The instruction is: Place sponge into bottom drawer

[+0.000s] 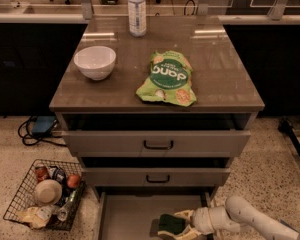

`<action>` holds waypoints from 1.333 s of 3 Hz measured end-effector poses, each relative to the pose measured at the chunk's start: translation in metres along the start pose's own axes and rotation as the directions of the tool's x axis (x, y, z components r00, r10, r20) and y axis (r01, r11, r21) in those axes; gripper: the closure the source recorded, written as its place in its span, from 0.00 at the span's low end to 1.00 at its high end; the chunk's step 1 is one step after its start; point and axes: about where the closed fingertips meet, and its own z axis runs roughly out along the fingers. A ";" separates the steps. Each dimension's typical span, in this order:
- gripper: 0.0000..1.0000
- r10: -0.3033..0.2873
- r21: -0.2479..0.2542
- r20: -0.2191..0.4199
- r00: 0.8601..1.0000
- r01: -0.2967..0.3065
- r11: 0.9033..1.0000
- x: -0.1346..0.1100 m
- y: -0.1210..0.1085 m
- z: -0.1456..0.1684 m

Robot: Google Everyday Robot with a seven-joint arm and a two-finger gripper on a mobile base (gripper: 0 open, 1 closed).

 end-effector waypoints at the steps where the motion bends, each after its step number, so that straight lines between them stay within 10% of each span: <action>1: 1.00 -0.026 -0.030 0.004 1.000 0.026 0.999 -0.019 0.005 0.063; 4: 1.00 -0.012 -0.046 -0.065 0.998 0.009 0.999 0.016 0.002 0.112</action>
Offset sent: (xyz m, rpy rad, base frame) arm 0.0023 0.1063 -0.0173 -0.0466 -0.0039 0.0216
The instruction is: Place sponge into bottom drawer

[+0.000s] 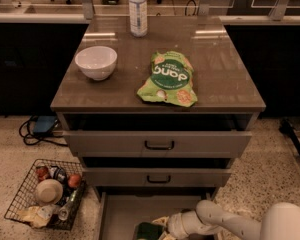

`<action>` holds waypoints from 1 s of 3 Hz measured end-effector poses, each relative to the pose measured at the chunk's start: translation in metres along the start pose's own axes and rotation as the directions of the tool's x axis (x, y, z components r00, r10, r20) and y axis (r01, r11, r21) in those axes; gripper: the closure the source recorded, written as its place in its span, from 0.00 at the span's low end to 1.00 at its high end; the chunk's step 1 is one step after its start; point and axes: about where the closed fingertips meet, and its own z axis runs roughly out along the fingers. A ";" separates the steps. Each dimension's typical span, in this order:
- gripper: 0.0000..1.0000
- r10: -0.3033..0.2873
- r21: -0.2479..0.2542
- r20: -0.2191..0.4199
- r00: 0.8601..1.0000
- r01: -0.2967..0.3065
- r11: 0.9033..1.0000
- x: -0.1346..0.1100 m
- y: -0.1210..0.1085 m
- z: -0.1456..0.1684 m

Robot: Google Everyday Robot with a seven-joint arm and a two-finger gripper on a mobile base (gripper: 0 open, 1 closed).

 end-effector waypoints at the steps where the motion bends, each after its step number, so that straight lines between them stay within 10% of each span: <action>1: 1.00 -0.013 -0.028 -0.028 1.000 0.012 1.000 0.007 0.000 0.026; 3: 0.61 -0.012 -0.035 -0.024 1.000 0.011 0.999 0.006 0.003 0.030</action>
Offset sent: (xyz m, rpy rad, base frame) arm -0.0016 0.0162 -0.0165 -0.0215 0.0032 0.0294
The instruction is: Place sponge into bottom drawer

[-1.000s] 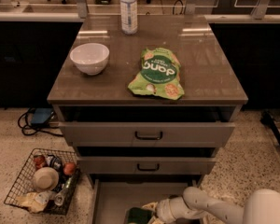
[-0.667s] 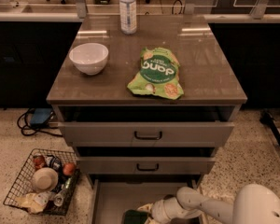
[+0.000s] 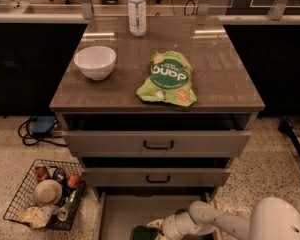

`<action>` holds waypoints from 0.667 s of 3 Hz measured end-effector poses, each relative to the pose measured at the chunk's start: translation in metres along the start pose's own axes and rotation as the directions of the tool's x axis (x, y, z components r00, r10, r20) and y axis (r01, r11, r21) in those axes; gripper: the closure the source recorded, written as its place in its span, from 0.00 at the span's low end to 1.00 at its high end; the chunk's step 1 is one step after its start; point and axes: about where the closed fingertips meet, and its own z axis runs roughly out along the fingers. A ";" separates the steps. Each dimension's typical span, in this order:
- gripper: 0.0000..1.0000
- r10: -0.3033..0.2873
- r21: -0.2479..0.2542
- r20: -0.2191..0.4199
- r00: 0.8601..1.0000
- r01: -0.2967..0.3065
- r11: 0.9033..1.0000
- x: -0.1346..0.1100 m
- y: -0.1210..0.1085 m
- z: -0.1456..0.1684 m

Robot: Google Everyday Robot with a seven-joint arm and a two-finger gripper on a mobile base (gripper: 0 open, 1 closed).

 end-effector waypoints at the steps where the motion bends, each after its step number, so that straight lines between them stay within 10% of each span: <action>1: 0.37 0.001 -0.003 0.002 1.000 -0.001 1.000 0.000 0.002 0.002; 2: 0.13 0.002 -0.007 0.004 1.000 -0.002 1.000 -0.001 0.003 0.004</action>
Offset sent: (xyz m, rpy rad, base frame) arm -0.0014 0.0015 -0.0004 0.0019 0.0022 0.0017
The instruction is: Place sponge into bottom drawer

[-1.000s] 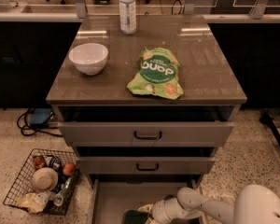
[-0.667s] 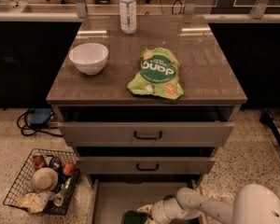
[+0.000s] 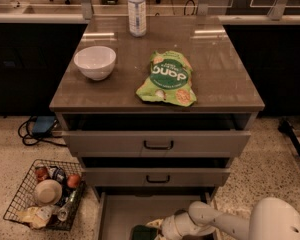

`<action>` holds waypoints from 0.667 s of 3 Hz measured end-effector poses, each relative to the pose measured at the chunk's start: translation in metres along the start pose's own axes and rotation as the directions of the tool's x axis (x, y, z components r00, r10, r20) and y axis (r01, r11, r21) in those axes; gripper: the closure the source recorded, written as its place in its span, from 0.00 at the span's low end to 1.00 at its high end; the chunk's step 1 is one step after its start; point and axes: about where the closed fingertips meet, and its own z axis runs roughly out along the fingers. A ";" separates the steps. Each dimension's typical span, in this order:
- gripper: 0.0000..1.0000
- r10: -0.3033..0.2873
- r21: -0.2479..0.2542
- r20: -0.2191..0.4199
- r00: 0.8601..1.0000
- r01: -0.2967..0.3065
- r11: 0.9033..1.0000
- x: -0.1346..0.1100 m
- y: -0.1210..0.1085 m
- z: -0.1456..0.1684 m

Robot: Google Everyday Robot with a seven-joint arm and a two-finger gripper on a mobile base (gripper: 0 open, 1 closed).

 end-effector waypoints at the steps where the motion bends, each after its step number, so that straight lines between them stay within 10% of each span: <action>1: 0.00 0.001 -0.003 0.002 1.000 -0.001 1.000 0.000 0.001 0.002; 2: 0.00 0.001 -0.004 0.002 1.000 -0.001 1.000 0.000 0.001 0.002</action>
Offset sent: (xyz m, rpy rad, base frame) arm -0.0013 0.0015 -0.0004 0.0018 0.0022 0.0019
